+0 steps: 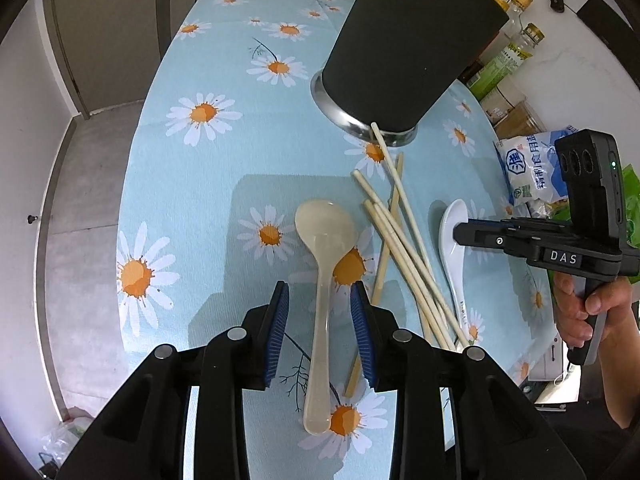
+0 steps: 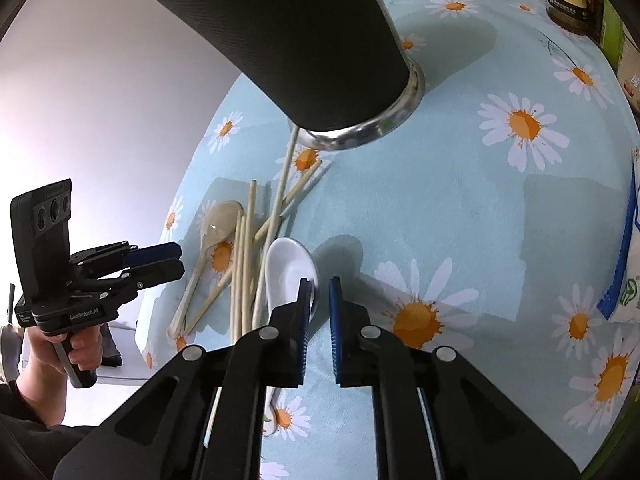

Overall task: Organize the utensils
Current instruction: 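Grasp the white ceramic spoon with the right tool while the left grasps the cream spoon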

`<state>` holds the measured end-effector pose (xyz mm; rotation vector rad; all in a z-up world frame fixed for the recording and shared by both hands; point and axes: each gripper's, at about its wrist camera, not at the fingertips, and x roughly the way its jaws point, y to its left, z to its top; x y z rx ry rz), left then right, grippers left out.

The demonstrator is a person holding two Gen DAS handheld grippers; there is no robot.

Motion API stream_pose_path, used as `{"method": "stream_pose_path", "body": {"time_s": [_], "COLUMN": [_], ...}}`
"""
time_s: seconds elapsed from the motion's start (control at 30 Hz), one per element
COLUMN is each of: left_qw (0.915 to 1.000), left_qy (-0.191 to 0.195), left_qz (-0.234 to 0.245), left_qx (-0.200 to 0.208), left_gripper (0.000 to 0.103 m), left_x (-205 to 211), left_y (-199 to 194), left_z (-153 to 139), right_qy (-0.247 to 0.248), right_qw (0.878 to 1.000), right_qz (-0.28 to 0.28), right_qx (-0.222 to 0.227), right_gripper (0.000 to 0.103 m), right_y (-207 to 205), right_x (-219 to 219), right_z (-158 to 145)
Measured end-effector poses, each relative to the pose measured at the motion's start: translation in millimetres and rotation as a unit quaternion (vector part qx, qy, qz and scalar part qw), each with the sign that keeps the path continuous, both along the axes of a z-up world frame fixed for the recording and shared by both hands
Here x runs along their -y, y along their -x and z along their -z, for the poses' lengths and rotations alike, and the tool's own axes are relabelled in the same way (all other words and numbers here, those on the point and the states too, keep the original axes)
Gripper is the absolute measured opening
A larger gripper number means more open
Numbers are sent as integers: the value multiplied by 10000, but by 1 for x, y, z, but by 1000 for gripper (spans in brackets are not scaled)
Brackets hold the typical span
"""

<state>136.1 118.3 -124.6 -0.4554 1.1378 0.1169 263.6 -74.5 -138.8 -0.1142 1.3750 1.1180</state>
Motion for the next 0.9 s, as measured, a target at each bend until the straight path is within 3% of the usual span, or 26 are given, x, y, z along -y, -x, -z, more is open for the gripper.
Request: {"method": "stream_pose_path", "body": {"time_s": [0.23, 0.43, 0.9], "left_qw": [9999, 9996, 9932], "left_qy": [9, -51, -514], "left_qz": [42, 59, 369], "left_qx": [-131, -280, -973], "left_gripper": [31, 31, 29], "left_x": [2, 6, 24], "left_y": [-4, -14, -50], "left_z": [4, 8, 13], "right_qy": [-86, -79, -247], "right_qw": [10000, 9996, 9973], "right_qz": [-11, 82, 306], "right_qx": [-10, 257, 619], "right_gripper": [5, 4, 4], "right_y": [3, -1, -7], "right_x": [-1, 7, 31], "right_z": [-1, -11, -37]}}
